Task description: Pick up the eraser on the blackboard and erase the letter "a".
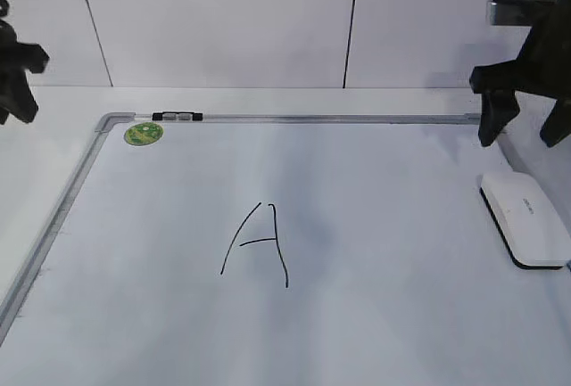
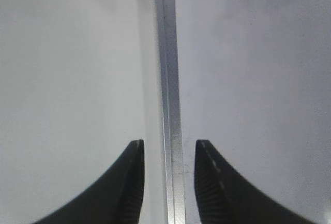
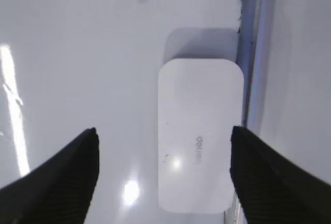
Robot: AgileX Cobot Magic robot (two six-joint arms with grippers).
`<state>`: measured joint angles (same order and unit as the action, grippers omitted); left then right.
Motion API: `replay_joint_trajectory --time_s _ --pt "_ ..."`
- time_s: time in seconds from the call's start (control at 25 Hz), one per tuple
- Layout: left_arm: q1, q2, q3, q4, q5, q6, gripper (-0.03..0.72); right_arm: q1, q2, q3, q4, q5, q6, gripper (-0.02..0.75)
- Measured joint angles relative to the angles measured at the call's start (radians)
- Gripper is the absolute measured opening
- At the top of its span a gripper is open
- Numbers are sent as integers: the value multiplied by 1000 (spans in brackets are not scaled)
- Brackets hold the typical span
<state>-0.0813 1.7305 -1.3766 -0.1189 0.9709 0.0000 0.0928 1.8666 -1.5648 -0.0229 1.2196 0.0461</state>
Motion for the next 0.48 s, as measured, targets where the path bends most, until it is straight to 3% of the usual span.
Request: replay_joint_trajectory --time_s 0.32,0.48 --pt "0 -237 0 0 37 0 254 0 -161 0 9 6 -3 601" --pt "0 -338 0 -4 81 0 300 0 -265 0 10 12 -3 601"
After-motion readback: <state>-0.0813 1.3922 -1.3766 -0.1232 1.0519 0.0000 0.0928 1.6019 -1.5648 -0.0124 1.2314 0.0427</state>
